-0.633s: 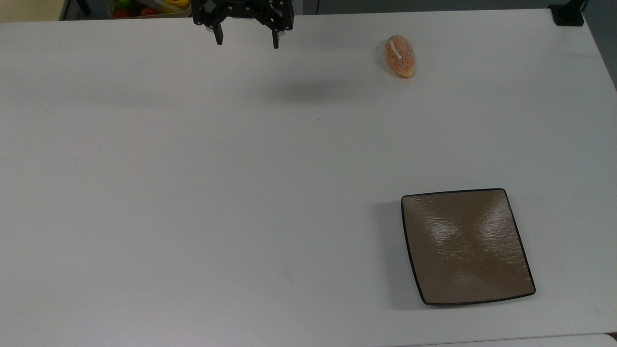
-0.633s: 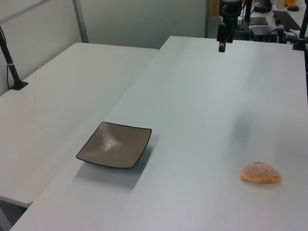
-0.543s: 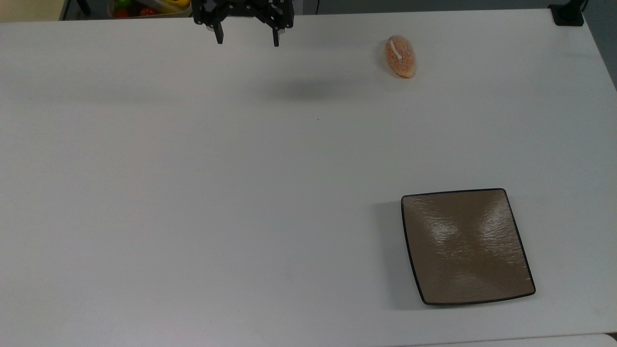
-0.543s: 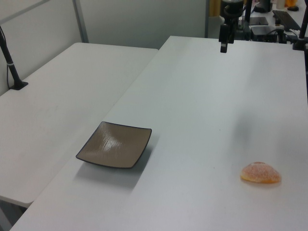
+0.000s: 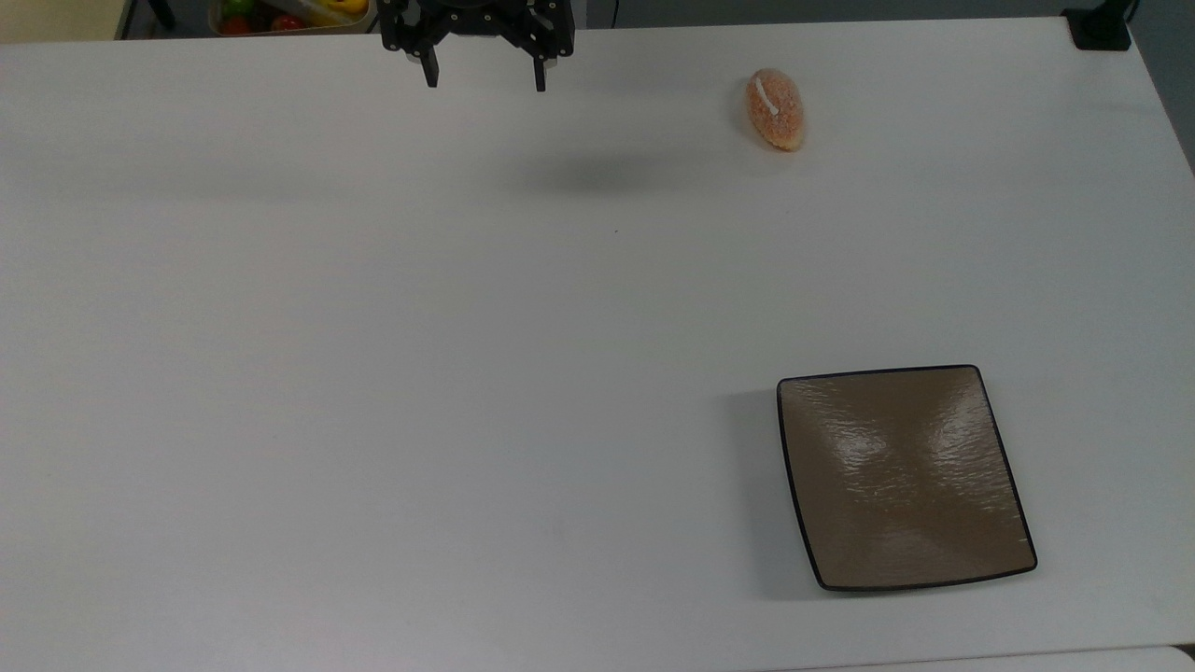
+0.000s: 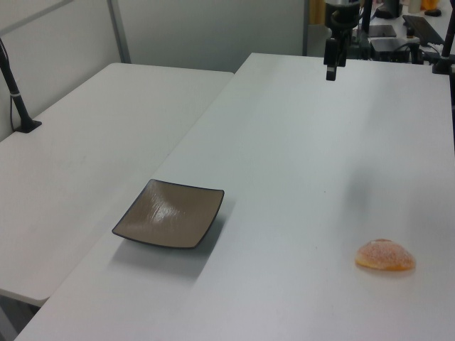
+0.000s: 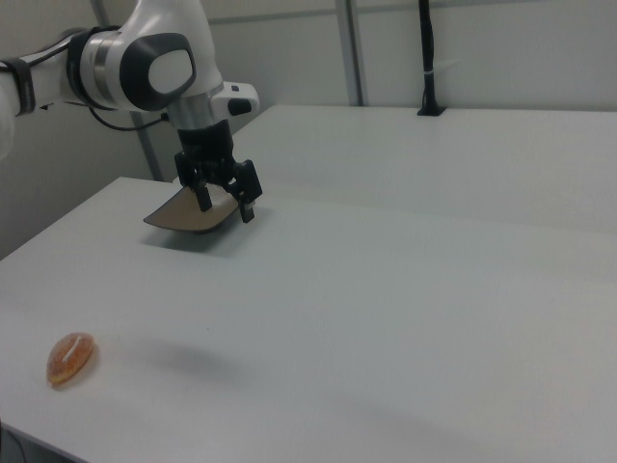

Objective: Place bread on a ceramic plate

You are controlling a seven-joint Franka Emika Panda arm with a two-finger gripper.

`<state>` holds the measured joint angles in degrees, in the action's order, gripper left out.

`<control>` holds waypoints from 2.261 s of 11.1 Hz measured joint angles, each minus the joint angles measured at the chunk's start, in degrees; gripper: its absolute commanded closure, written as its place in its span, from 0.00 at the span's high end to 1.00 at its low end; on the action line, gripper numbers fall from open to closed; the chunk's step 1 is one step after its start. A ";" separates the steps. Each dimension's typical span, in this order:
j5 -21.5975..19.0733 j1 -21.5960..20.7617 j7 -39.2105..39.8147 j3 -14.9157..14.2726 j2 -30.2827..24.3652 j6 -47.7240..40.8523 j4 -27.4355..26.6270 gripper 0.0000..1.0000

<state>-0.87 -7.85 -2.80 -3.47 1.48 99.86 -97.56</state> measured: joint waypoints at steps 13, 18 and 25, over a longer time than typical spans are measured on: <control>-1.05 -2.33 0.02 8.95 0.00 0.00 -3.51 1.00; -2.93 -2.71 -0.81 13.39 0.04 2.50 -6.97 1.00; -2.99 -2.78 -1.11 16.09 0.16 6.07 -11.21 1.00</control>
<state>-3.87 -10.63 -3.91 12.62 1.64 105.92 -108.77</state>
